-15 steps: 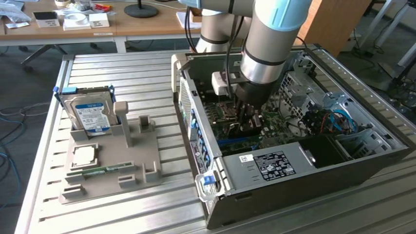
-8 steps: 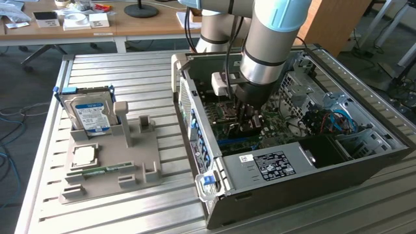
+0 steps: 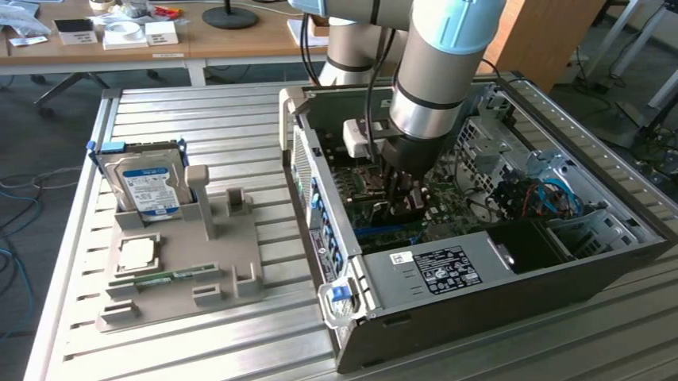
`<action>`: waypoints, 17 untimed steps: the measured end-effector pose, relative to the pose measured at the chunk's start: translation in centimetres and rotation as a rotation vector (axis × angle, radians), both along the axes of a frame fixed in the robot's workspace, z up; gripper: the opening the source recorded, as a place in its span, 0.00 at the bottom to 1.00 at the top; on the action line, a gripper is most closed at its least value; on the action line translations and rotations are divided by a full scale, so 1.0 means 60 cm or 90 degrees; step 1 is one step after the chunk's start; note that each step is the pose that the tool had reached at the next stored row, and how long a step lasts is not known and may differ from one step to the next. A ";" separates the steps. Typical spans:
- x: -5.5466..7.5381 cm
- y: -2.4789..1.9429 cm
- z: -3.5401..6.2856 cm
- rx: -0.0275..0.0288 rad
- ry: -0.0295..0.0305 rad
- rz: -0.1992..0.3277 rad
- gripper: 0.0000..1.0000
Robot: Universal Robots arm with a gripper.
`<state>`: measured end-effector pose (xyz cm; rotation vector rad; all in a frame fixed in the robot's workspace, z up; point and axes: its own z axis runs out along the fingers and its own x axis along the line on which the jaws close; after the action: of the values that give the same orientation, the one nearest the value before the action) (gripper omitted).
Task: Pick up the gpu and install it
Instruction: 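Insert the gpu into the slot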
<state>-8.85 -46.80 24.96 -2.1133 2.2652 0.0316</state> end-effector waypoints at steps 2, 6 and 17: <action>0.000 0.0000 0.000 0.0001 0.0000 0.000 0.27; 0.000 0.0001 -0.002 0.0001 0.0000 0.000 0.27; 0.002 0.0000 -0.005 0.0001 0.0000 0.000 0.27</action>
<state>-8.73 -46.80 24.68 -2.1131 2.2652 0.0317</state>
